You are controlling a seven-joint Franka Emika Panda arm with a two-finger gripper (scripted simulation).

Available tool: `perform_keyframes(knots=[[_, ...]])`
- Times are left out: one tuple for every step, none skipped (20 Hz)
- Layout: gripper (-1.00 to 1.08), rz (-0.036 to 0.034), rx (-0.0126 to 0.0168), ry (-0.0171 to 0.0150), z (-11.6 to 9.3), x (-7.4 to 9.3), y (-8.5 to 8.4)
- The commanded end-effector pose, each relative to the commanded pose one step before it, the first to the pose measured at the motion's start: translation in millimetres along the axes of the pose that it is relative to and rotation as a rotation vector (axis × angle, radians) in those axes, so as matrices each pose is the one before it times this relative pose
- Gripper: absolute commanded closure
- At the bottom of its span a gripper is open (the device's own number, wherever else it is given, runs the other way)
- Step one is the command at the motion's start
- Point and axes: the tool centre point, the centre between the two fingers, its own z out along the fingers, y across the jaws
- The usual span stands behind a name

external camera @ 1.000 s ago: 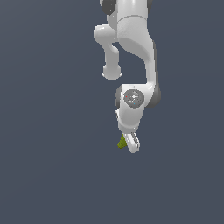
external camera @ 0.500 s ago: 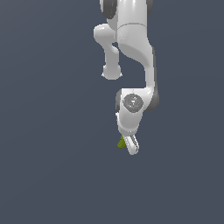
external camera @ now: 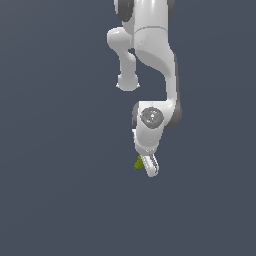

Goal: Pick up the object and move it to a goal position.

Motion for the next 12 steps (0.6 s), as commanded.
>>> perform_keyframes(knots=[[1.08, -0.00746, 0.00637, -0.00001, -4.18, -0.80, -2.82], [1.08, -0.00697, 0.00481, -0.00017, -3.39, -0.72, -2.25], [1.08, -0.00890, 0.00613, -0.00022, -4.33, -0.91, -2.88], [1.08, -0.01082, 0.00746, -0.00027, -5.27, -1.11, -3.50], [1.08, -0.01272, 0.00877, -0.00033, -6.20, -1.32, -4.10], [1.08, -0.01456, 0.01003, -0.00039, -7.09, -1.51, -4.69], [1.08, -0.01639, 0.01129, -0.00045, -7.98, -1.71, -5.27], [1.08, -0.01816, 0.01251, -0.00051, -8.84, -1.91, -5.83], [1.08, -0.01987, 0.01369, -0.00058, -9.68, -2.10, -6.38], [1.08, -0.02155, 0.01484, -0.00066, -10.49, -2.30, -6.91], [1.08, -0.02317, 0.01595, -0.00074, -11.27, -2.49, -7.42], [1.08, -0.02474, 0.01703, -0.00082, -12.03, -2.68, -7.91]])
